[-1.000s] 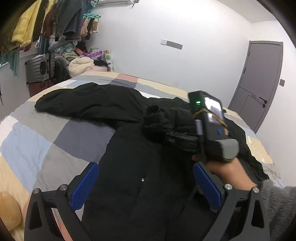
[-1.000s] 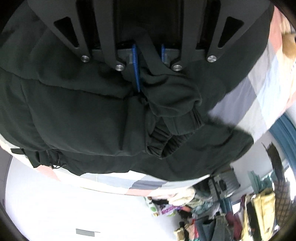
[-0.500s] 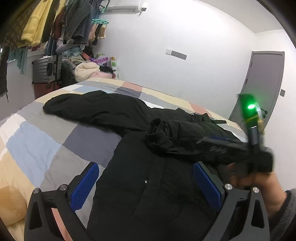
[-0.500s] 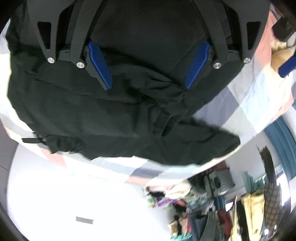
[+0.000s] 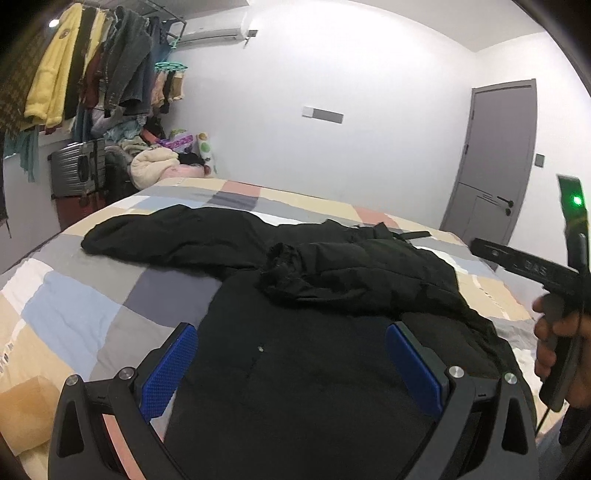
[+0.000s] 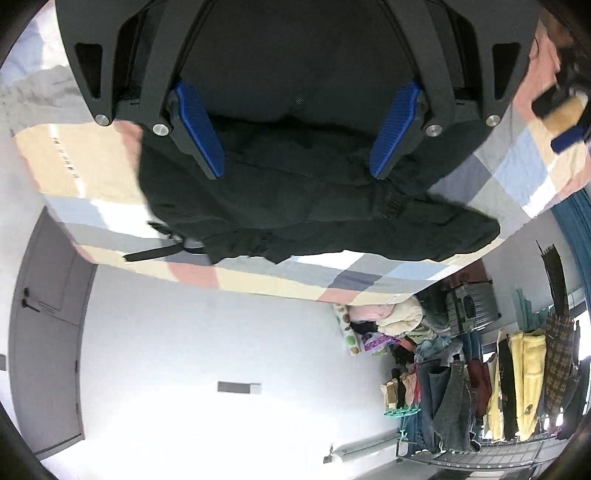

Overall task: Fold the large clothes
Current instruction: 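Grasp the other sleeve cuff with the left tool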

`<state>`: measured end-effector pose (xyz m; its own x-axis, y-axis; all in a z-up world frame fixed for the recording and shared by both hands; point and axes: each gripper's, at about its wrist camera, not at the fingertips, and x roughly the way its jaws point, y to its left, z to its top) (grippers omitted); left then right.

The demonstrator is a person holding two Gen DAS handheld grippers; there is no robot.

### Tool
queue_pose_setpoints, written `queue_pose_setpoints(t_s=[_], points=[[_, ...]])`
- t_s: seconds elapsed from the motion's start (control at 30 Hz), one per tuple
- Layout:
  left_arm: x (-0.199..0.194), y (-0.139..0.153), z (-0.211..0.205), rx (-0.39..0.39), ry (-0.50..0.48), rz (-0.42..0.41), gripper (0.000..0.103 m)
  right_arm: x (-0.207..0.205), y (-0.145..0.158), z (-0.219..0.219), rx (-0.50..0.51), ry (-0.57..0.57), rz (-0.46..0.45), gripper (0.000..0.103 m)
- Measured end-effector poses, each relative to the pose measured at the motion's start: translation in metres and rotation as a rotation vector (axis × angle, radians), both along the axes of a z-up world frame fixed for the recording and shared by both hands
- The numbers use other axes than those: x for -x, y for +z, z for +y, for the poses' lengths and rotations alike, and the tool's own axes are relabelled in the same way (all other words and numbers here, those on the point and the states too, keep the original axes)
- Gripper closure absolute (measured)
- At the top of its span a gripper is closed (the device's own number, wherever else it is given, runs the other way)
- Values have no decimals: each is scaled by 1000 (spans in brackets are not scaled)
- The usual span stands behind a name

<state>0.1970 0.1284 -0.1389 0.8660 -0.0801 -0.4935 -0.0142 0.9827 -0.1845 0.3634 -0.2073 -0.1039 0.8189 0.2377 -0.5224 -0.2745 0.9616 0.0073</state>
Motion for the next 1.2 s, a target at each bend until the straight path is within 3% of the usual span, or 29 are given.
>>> queue_pose_setpoints(t_s=[0.3,0.6,0.9,1.03,1.2], points=[[7,-1,-19,-26,-20,1,0,59,-5,-48,-62,-56,9,22],[12,-3,-28,-21,-37,-7,0,109,-12,-68,-81,-82,-17,22],[15,3,-33,-14,-49,-9,0,129,-29,-76,-65,-135,-25,16],[-5,16,-15,95,-97,24,0,128,-38,-85,-80,-175,-27,2],[-57,45,38,134,-68,39,0,123,-47,-89,-87,-174,-25,1]])
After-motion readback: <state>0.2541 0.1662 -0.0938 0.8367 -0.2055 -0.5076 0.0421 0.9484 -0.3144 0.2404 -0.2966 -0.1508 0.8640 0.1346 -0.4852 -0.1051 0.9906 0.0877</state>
